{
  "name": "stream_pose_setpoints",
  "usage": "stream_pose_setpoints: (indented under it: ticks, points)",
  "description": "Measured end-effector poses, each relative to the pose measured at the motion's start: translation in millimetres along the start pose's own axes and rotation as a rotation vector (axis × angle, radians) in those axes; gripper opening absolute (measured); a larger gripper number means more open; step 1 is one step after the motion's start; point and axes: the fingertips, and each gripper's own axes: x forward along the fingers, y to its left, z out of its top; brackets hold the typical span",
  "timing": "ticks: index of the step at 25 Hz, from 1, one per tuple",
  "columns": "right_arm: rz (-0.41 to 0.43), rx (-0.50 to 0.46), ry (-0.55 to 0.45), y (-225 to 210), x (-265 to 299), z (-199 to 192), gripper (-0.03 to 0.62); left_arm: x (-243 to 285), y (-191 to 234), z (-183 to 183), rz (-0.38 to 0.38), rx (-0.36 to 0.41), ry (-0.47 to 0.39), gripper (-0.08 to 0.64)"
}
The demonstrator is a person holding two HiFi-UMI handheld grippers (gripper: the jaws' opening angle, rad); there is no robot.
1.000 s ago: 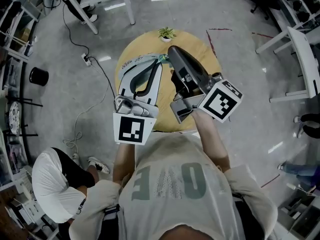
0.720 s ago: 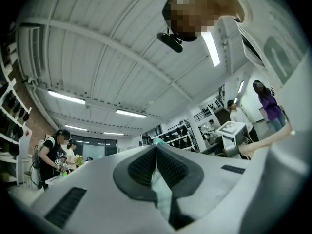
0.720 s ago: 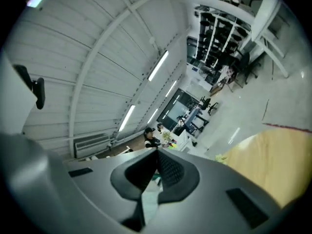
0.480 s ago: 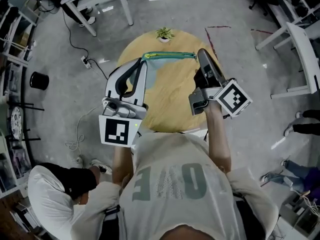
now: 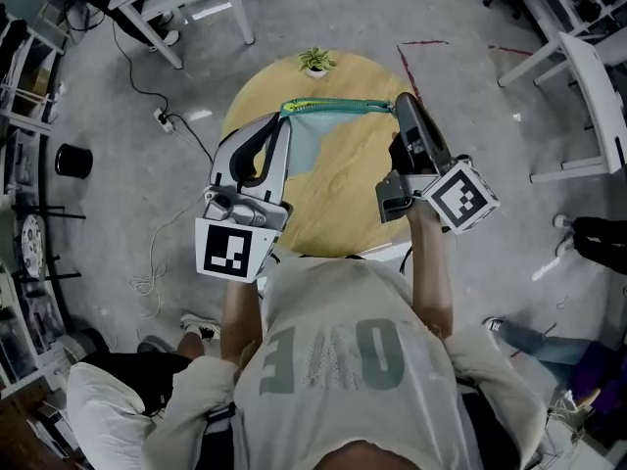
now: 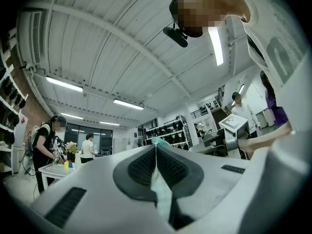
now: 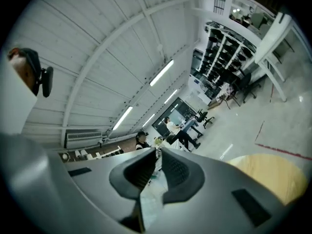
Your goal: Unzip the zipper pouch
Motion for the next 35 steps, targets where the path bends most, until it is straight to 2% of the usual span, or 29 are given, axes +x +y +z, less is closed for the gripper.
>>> stream_pose_setpoints:
  ticks: [1,3,4,7,11,16,22,25,28,35]
  points:
    - [0.007,-0.037,-0.006,2.4,-1.7,3.0,0.044,1.1,-1.7,-1.2,-0.009,0.001,0.003,0.028]
    - [0.031,-0.083,-0.006,7.5,-2.9,6.3,0.182,4.3,-4.9,-4.9,-0.027,0.005,0.014,0.028]
    - [0.038,-0.1,-0.001,9.0,-3.3,6.7,0.193,6.4,-6.6,-7.5,-0.035,0.005,0.02,0.028]
    - [0.022,-0.146,0.002,8.5,-7.3,6.1,0.192,13.1,-13.6,-18.0,-0.064,-0.019,0.037,0.028]
    - [-0.01,-0.125,0.0,-2.1,-18.4,1.2,0.192,21.9,-26.8,-40.9,-0.111,-0.071,0.077,0.028]
    - [-0.067,-0.105,-0.008,-19.1,-38.3,3.3,0.192,32.2,-45.6,-79.5,-0.155,-0.216,0.145,0.028]
    - [-0.138,-0.094,-0.017,-41.5,-58.4,8.0,0.19,32.7,-76.2,-141.8,-0.193,-0.372,0.278,0.028]
    - [-0.161,-0.093,-0.018,-48.8,-62.8,8.2,0.19,28.1,-80.3,-178.5,-0.178,-0.441,0.365,0.028]
    - [-0.176,-0.097,-0.007,-57.8,-61.1,4.7,0.19,22.2,-75.5,-212.1,-0.14,-0.469,0.436,0.028]
    - [-0.202,-0.099,0.01,-63.4,-62.3,2.7,0.19,9.3,-49.2,-243.5,-0.058,-0.494,0.5,0.028]
